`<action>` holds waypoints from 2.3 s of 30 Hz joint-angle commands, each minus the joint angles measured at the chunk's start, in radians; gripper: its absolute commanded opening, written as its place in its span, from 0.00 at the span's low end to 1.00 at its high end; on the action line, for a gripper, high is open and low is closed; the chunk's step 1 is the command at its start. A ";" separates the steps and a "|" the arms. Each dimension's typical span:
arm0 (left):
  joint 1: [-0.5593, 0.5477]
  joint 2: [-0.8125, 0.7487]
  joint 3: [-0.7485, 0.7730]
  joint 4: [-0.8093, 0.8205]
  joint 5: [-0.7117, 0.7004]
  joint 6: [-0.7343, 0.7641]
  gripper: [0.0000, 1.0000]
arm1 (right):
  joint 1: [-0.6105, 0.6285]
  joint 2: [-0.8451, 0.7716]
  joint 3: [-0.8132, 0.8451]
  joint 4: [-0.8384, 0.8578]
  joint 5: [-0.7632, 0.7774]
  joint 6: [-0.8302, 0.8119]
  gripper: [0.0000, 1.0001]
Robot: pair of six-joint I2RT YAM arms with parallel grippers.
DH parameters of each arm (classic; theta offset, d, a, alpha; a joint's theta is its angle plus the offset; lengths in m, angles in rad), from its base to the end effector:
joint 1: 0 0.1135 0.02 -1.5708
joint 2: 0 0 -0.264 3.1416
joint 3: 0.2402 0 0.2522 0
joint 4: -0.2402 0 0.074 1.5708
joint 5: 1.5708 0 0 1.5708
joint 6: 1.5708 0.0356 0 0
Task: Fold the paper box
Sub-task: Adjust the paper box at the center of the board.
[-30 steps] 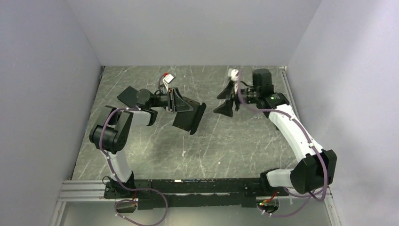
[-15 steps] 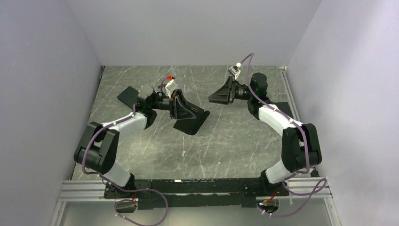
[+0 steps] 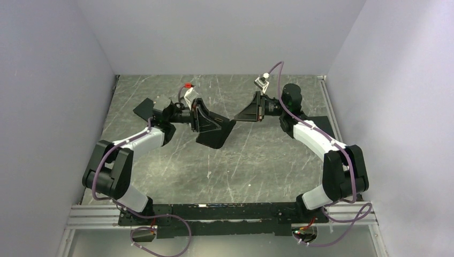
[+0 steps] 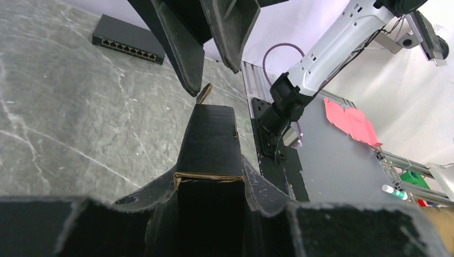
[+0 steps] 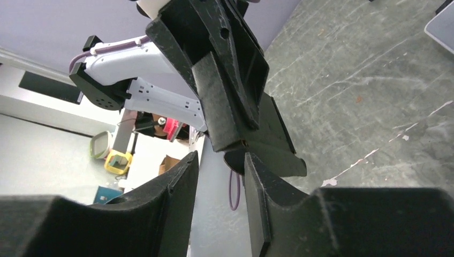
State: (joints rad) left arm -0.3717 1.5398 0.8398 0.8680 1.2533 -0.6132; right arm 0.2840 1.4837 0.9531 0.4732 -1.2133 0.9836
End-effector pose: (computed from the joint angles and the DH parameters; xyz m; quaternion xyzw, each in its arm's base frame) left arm 0.2875 -0.1484 0.2797 0.3818 0.5728 -0.6260 0.3664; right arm 0.3026 0.1231 0.2993 -0.1630 0.6953 0.6680 0.2090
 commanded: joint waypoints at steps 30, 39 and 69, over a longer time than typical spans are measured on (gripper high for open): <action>0.024 -0.051 -0.002 0.178 -0.064 -0.112 0.00 | 0.078 0.016 0.052 -0.216 0.026 -0.233 0.22; 0.024 -0.009 -0.011 0.305 -0.076 -0.212 0.00 | 0.077 0.007 0.085 -0.275 0.042 -0.310 0.02; 0.068 0.135 0.014 0.683 -0.316 -0.653 0.00 | 0.118 -0.048 0.053 -0.286 0.254 -0.659 0.60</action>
State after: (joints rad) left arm -0.3008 1.6806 0.8249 1.4570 0.9615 -1.2346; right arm 0.3756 1.4231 0.9344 0.1596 -1.0237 0.3542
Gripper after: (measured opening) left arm 0.341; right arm 0.633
